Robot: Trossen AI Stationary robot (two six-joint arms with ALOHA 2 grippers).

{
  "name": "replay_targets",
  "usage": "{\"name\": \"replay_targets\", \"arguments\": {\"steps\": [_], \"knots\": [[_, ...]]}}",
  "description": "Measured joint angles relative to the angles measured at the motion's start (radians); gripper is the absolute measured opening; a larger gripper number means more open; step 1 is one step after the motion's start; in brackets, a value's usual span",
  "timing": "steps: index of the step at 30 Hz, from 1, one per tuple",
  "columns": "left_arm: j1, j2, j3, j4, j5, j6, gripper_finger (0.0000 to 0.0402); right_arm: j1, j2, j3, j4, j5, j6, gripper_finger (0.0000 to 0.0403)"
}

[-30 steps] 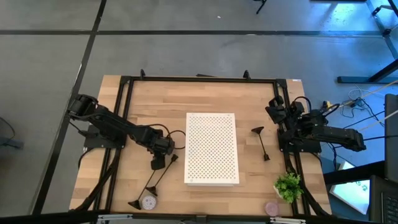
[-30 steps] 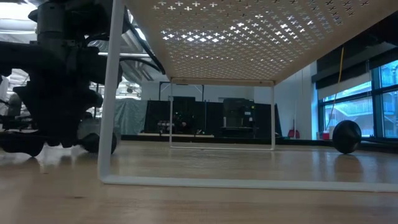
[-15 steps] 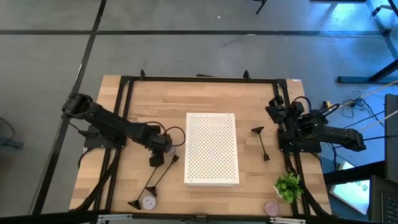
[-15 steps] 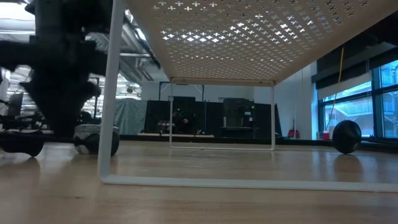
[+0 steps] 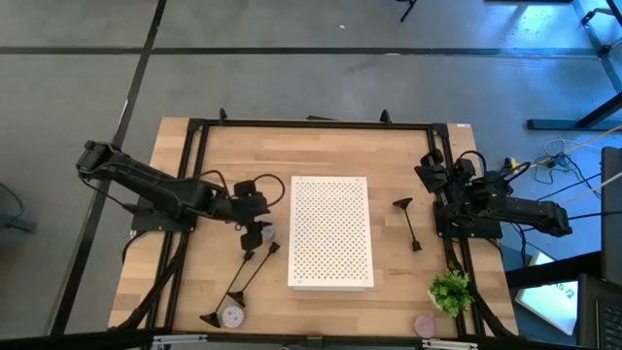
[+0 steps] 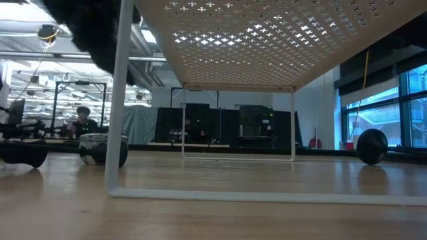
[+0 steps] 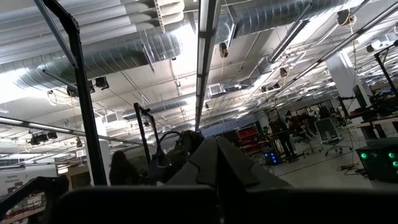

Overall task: Pick & Place candle stick holders
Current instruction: Put the blue scented candle on the shelf

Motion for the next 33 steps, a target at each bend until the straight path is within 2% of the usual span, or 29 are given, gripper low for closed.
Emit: {"name": "replay_targets", "arguments": {"steps": [7,11,13,15,20,24,28,33], "knots": [[0.013,-0.001,-0.005,0.026,-0.012,-0.010,0.0169,0.000,0.000,0.000,0.000,0.000,0.000,0.0001],[0.013,-0.001,-0.007,0.037,-0.025,0.068,0.0169,0.000,0.000,0.000,0.000,0.002,0.000,0.0001],[0.013,0.000,-0.007,0.093,-0.030,0.100,0.0169,0.000,0.000,0.000,0.000,0.007,0.000,0.0001],[0.012,-0.001,-0.006,0.143,0.019,0.052,0.0169,0.000,0.000,0.000,0.000,0.020,-0.001,0.0001],[0.013,-0.001,-0.007,0.170,0.189,0.106,0.0180,0.000,0.000,0.000,0.000,0.022,-0.001,0.0001],[0.013,0.000,-0.007,0.072,0.217,0.105,0.0221,0.000,0.000,0.000,-0.002,0.022,-0.001,0.0001],[0.011,0.000,-0.007,-0.026,0.156,0.109,0.0285,0.000,0.000,0.000,-0.004,0.022,-0.001,0.0001],[0.011,0.002,-0.007,-0.030,0.124,0.178,0.0359,0.000,0.000,0.000,-0.003,0.022,-0.001,0.0001]]}}
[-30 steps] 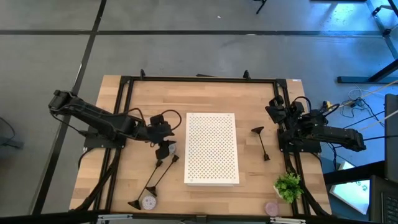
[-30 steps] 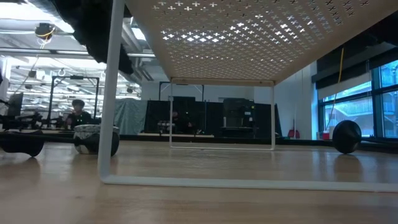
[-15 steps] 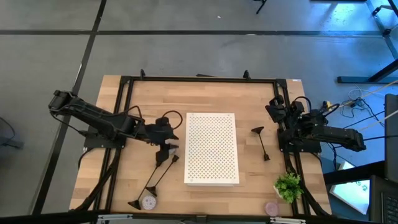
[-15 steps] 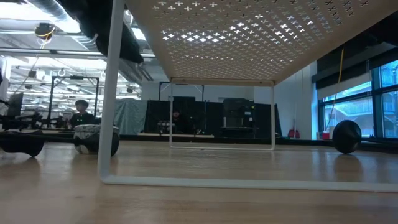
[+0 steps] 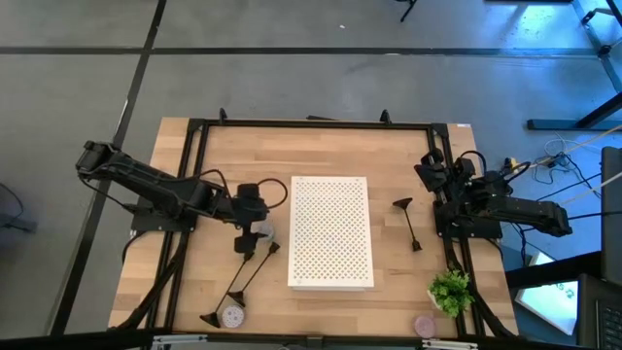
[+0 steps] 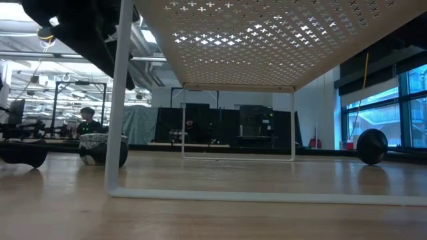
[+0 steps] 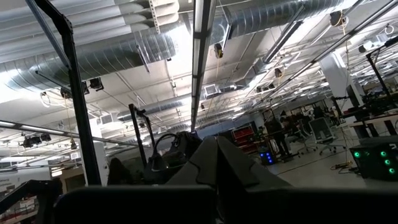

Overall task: Pick & Place candle stick holders
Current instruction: Put the blue scented candle on the shelf

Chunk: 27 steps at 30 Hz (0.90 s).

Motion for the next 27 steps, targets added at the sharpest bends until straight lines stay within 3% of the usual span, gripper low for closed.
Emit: {"name": "replay_targets", "arguments": {"steps": [5,15,27], "knots": [[-0.007,0.057,-0.002,0.013,-0.005,0.006,0.0397,0.000,0.000,0.000,0.000,0.000,0.000,0.0001],[-0.065,0.278,-0.003,0.040,0.001,0.005,0.0397,0.000,0.000,0.000,-0.003,0.000,0.000,0.0001],[-0.088,0.394,-0.003,0.051,-0.055,0.025,0.0396,0.000,0.000,0.000,-0.003,-0.001,0.000,0.0001]]}}
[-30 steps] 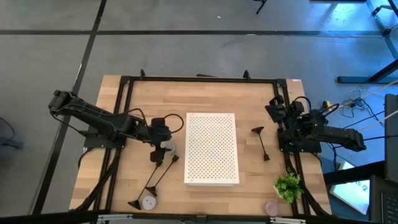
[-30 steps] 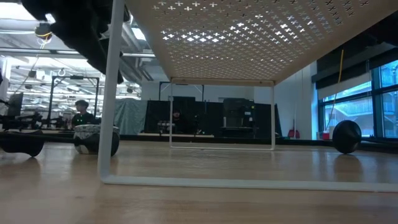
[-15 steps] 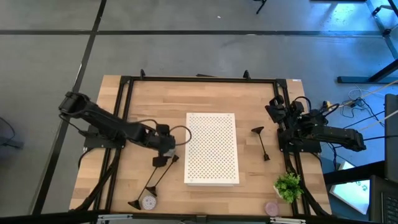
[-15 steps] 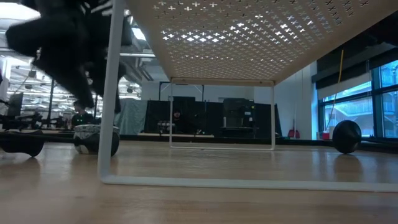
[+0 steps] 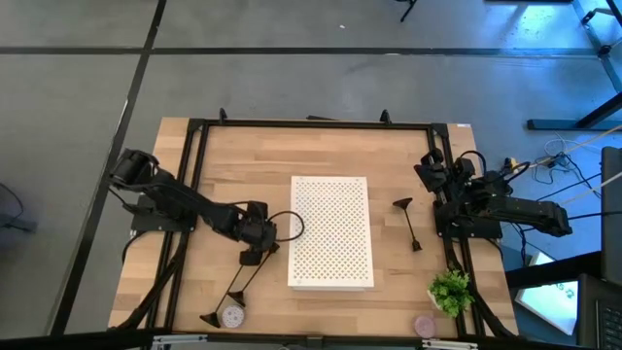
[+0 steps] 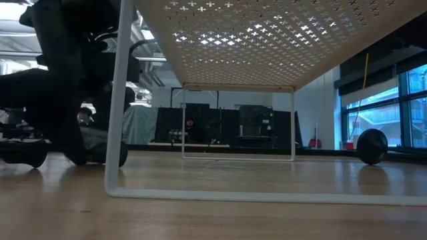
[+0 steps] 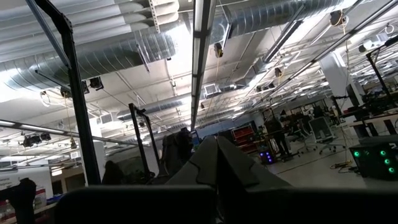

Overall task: Pick & Place candle stick holders
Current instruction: Put the blue scented candle on the shelf

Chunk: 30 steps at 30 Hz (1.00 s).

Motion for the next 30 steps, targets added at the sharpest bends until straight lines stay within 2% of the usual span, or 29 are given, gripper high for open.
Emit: {"name": "replay_targets", "arguments": {"steps": [9,18,27,30], "knots": [[0.000,-0.005,0.000,0.001,0.005,-0.013,0.0396,0.000,0.000,0.000,0.000,0.000,0.000,0.0001],[-0.005,-0.005,0.000,-0.005,0.023,-0.167,0.0396,0.000,0.000,0.000,0.000,0.000,0.000,0.0001],[-0.005,-0.005,0.000,0.019,0.004,-0.163,0.0396,0.000,0.000,0.000,0.000,0.000,0.000,0.0001],[-0.011,-0.005,0.000,0.013,0.019,-0.207,0.0396,0.000,0.000,0.000,0.000,0.000,0.000,0.0001]]}}
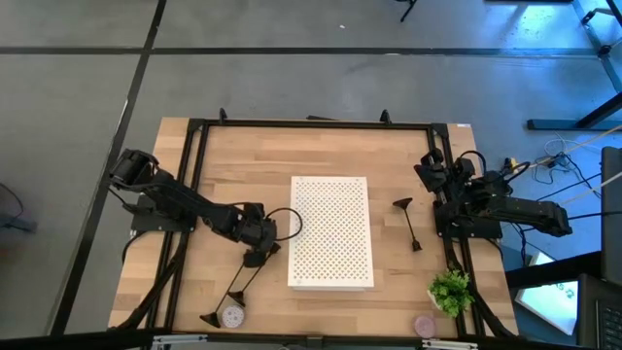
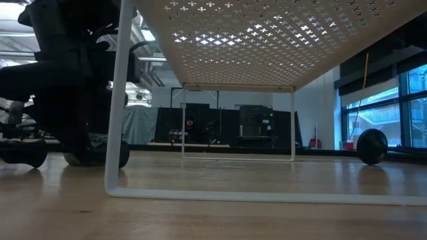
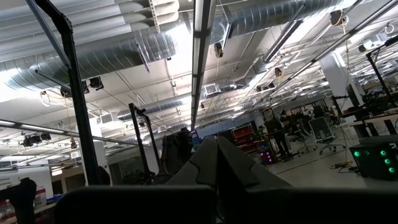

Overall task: Pick & Place candle stick holders
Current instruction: Put the blue scented candle on the shelf

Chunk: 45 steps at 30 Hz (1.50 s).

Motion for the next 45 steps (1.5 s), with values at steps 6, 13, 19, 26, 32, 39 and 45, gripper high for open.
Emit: {"name": "replay_targets", "arguments": {"steps": [6,13,19,26,32,39,45], "knots": [[0.005,0.000,0.000,-0.056,0.005,-0.028,0.0394,0.000,0.000,0.000,0.000,0.000,0.000,0.0001],[0.009,0.000,0.000,-0.070,0.005,-0.031,0.0366,0.000,0.000,0.000,0.000,0.000,0.000,0.0001],[0.011,0.000,0.000,-0.070,0.006,-0.038,0.0316,0.000,0.000,0.000,0.000,0.000,0.000,0.0001],[0.011,0.000,0.000,-0.070,0.011,-0.047,0.0293,0.000,0.000,0.000,0.000,0.000,0.000,0.0001],[0.011,-0.003,0.016,-0.139,0.011,-0.056,0.0293,0.000,0.000,0.000,0.000,0.000,0.000,0.0001],[0.011,-0.057,0.066,-0.281,-0.028,-0.074,0.0293,0.000,0.000,0.000,0.000,0.000,0.000,0.0001],[0.011,-0.154,0.159,-0.382,-0.054,-0.065,0.0293,0.000,0.000,0.000,-0.002,0.000,-0.001,0.0001]]}}
